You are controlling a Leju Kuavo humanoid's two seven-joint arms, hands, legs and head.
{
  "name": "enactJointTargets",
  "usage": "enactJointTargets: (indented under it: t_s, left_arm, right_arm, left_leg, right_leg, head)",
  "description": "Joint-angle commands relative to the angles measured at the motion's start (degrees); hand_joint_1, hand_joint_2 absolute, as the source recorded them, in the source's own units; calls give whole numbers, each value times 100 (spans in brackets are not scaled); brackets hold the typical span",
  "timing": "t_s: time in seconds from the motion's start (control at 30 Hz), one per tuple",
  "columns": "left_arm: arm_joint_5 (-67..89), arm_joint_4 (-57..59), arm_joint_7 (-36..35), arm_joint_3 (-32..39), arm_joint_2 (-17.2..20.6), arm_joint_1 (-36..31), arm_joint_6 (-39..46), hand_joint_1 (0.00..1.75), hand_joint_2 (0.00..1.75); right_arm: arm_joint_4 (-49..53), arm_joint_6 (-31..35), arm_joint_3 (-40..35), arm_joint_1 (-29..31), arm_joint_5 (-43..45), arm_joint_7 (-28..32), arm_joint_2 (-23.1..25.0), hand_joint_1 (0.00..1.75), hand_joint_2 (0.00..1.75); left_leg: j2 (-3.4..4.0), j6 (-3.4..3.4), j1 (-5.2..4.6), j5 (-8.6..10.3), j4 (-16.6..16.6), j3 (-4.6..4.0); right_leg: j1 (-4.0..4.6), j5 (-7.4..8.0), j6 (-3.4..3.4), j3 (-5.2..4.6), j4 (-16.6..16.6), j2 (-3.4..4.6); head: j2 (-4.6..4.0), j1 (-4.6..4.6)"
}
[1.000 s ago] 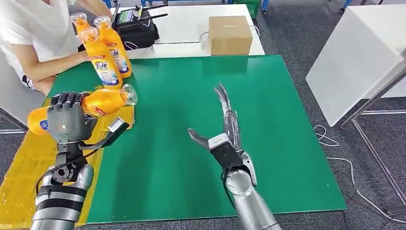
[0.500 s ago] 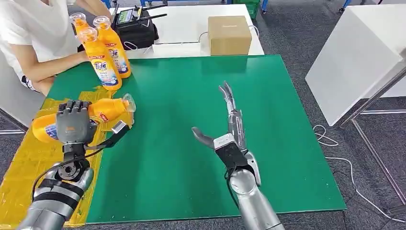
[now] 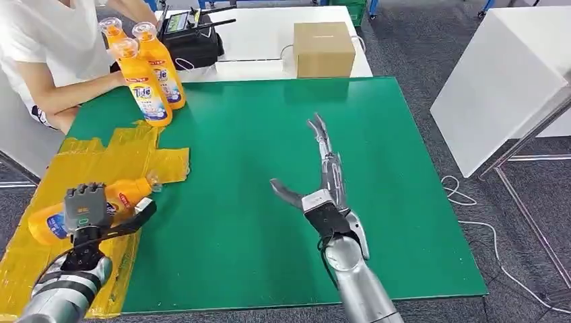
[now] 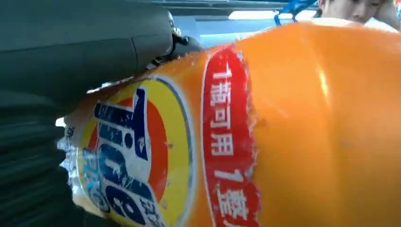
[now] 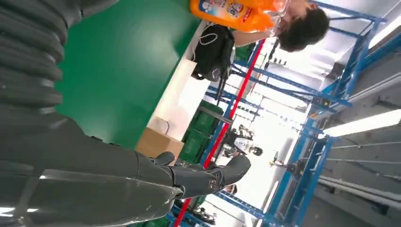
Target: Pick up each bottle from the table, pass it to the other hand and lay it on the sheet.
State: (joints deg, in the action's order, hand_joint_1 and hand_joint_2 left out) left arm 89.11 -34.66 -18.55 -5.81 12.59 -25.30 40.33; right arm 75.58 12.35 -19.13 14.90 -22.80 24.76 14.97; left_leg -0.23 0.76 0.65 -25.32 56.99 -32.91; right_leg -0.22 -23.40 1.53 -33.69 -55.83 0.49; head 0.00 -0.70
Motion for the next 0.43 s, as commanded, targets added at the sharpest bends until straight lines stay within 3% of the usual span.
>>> enactJointTargets:
  t_s: [0.03,0.17,0.2,0.43]
  left_arm:
    - [70,1494,43,705,-129,-257,-33,175,175]
    - [-40,1339,86,1019,-180,-83,-33,175,175]
    - [-170,1206,471,1180,-229,-14,-33,175,175]
    - [-134,1177,487,1203,-242,-2,-33,175,175]
  right_arm:
    - [-416,-26,-235,326,1,-32,-161,0,175]
    - [-498,-25,-280,345,25,-28,-166,0,175]
    - [-517,-15,-295,335,22,-26,-174,0,175]
    - [-526,-8,-298,332,22,-26,-176,0,175]
  left_leg:
    - [16,0,-2,-6,-9,27]
    - [22,0,-2,-7,-16,49]
    - [22,-2,-3,-6,-17,51]
    - [16,-6,-4,-8,-19,73]
  right_leg:
    - [-1,-2,0,22,7,12]
    - [-1,0,-2,41,11,17]
    - [-3,1,-1,41,10,18]
    - [-3,-1,-1,62,10,12]
  head:
    - [0,-2]
    - [0,0]
    - [0,-4]
    - [0,-2]
